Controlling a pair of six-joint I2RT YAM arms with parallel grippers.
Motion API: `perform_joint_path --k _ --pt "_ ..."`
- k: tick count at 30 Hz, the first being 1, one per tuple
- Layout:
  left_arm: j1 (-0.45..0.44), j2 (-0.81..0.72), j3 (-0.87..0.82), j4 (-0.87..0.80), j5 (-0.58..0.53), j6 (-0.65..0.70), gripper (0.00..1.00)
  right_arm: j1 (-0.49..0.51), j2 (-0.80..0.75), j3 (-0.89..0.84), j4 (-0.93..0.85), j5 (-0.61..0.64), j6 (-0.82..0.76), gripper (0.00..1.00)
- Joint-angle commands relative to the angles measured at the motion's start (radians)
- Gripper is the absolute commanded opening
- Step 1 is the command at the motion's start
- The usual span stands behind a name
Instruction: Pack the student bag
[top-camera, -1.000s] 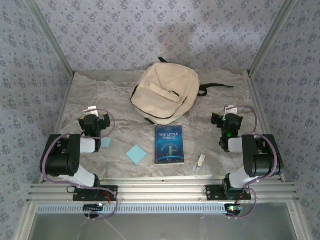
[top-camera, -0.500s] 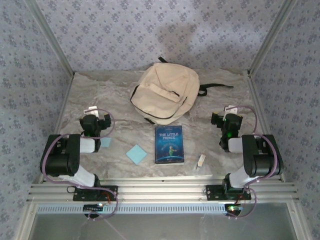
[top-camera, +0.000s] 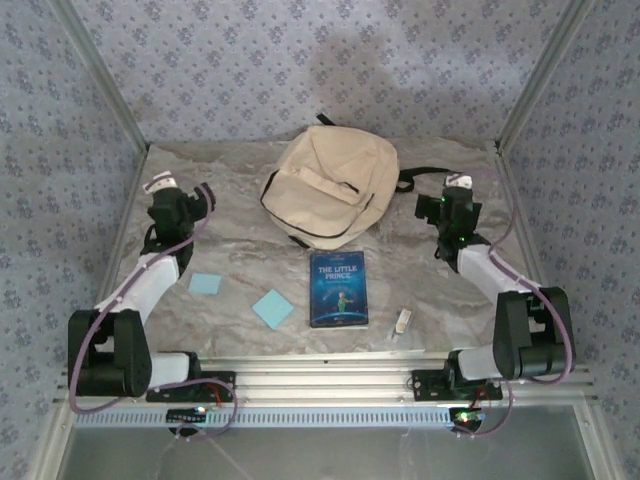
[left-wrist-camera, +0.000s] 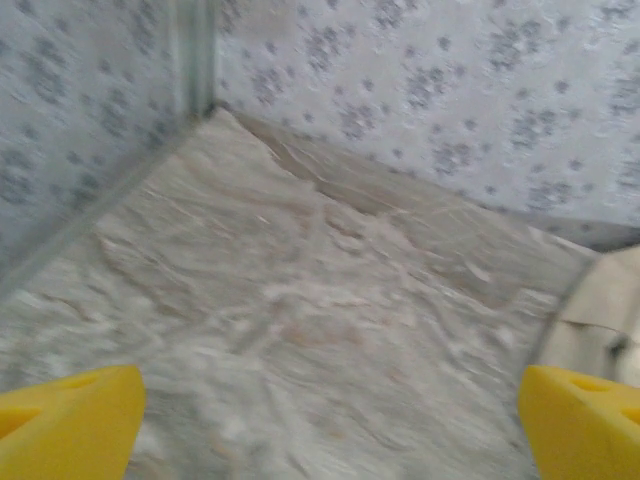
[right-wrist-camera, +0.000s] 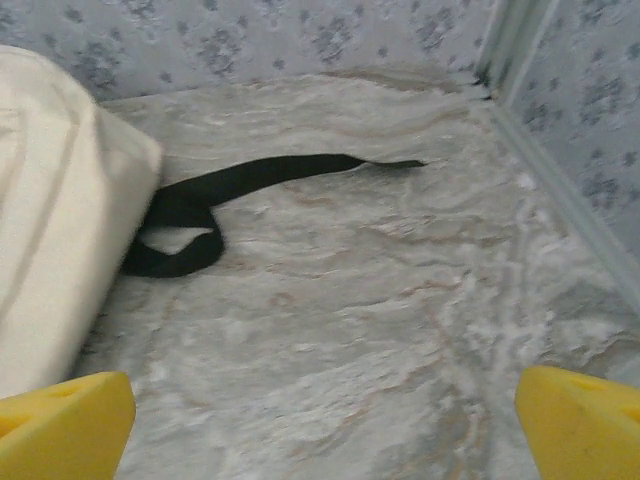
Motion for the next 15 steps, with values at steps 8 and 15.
perform_joint_path --k 8,15 --pt "-0.296 0.226 0.197 -0.283 0.166 -0.463 0.96 0.133 0.117 0.274 -0.482 -0.291 0.113 0.85" --pt "-0.445 0.342 0.291 -0.331 0.160 -0.694 0.96 0.125 0.288 0.459 -0.511 -0.408 0.234 0.62"
